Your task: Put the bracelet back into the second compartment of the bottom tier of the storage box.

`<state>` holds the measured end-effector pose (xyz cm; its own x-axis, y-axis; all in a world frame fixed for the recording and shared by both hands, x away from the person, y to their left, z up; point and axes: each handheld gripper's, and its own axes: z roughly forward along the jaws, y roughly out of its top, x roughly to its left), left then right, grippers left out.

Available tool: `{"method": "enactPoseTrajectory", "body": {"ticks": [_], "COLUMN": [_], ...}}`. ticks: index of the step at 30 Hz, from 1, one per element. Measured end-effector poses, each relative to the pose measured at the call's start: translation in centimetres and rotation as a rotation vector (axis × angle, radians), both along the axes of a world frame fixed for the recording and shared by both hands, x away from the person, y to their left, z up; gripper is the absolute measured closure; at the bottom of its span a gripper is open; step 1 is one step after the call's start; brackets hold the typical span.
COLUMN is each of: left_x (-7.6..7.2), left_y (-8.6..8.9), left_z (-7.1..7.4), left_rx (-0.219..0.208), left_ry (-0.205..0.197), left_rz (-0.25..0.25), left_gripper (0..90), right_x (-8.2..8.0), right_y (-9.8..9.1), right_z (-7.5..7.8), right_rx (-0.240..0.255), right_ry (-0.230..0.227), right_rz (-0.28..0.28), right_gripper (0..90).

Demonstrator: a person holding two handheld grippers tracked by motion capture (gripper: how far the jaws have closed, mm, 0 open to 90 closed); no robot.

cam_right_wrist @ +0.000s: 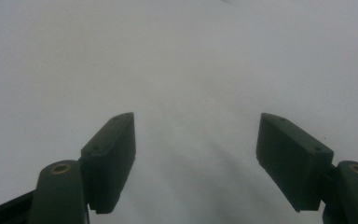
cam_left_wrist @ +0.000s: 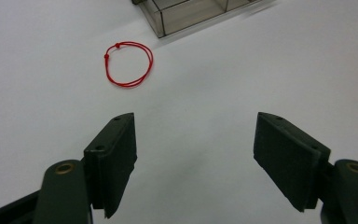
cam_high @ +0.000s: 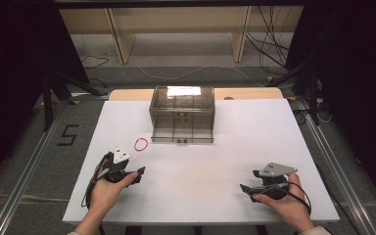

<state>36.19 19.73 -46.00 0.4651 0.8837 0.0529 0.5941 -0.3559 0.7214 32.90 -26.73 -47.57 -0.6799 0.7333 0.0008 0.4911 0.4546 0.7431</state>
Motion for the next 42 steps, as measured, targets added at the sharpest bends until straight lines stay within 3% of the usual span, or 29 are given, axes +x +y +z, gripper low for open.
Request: {"method": "enactPoseTrajectory", "body": {"ticks": [20,27,42], "left_x": [7.8,10.1,12.3], "left_y": [1.1,0.9,1.0], "left_z": [-0.6,-1.3,-2.5], "left_rx": [0.019,0.045,0.032], "left_ry": [0.024,0.023,0.075], "left_rz": [0.137,0.139,0.150], "left_gripper": [40.7,48.0,64.7], "right_x": [-0.1,-0.1,-0.1], "right_y": [0.1,0.1,0.0], "right_z": [0.1,0.1,0.0], "right_rx": [-0.002,-0.003,-0.003], "right_ry": [-0.002,-0.002,0.000], "right_rz": [0.007,0.006,0.009], "right_gripper": [29.0,29.0,28.9]}}
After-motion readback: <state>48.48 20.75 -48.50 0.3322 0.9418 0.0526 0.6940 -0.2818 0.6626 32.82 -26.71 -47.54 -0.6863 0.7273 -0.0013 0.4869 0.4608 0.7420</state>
